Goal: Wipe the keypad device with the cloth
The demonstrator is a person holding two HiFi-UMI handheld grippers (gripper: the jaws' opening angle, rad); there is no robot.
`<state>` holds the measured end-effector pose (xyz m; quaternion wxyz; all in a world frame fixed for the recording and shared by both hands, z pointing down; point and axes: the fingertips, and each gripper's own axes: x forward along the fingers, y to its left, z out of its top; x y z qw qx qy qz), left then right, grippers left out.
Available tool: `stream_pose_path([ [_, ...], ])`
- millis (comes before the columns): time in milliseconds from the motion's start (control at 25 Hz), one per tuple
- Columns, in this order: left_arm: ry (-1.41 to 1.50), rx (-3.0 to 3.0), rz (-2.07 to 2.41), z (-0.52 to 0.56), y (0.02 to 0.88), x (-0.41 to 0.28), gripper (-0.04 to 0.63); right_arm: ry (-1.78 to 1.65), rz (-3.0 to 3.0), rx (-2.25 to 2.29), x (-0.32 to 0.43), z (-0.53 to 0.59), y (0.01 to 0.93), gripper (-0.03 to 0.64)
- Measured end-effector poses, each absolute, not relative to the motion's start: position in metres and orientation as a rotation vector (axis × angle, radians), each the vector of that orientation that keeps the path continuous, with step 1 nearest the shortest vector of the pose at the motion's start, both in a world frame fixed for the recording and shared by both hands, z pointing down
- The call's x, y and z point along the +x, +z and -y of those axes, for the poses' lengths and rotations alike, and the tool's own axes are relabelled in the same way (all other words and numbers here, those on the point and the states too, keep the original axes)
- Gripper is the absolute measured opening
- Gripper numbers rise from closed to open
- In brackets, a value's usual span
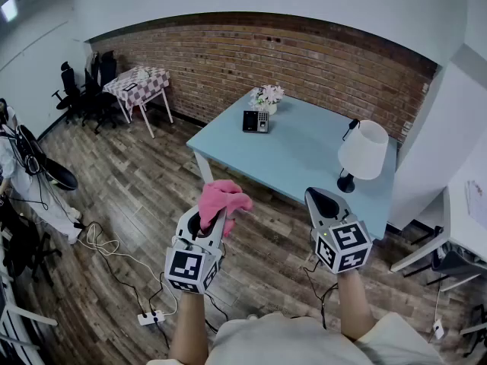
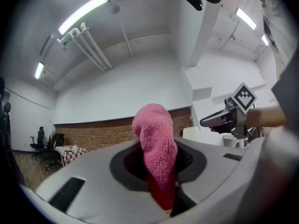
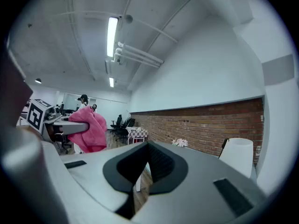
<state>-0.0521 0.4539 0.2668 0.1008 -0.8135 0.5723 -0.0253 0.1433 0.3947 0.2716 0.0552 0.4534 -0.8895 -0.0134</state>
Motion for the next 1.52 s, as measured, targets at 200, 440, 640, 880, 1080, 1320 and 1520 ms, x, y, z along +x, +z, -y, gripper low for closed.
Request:
stream_pose_path([
  [200, -0.078, -2.422, -1.688, -0.453, 0.274, -0.06, 0.117, -0.046, 2.708, 1.415, 0.136, -0.393, 0.273, 0.011],
  [440, -0.098, -2.465, -1.685, -0.444, 0.291, -0.073, 0.117, 0.078, 2.813, 1.391, 0.121, -0.39, 0.269, 0.014],
  [640, -0.11, -2.49, -1.679, -0.426, 0.301, -0.078, 0.117, 0.059, 2.806, 1.349, 0.108, -0.376, 0.277, 0.014],
  [880, -0.129, -2.514, -1.67, -0.377, 0.312, -0.082, 0.117, 0.013, 2.767, 1.349, 0.102, -0.329, 0.29, 0.014],
  [1080, -0.136, -2.512, -1.662, -0.31, 0.314, -0.089, 0.117, -0.065, 2.75, 1.36, 0.099, -0.264, 0.296, 0.014],
  [1320, -0.145, -2.504, -1.687, -0.212, 0.309, -0.096, 0.117, -0.073, 2.722, 1.364, 0.097, -0.163, 0.299, 0.014],
  [1520, -0.154, -2.507, -1.707, -0.138, 0.302, -0.098, 0.117, -0.089, 2.705, 1.385, 0.097, -0.086, 0.292, 0.014],
])
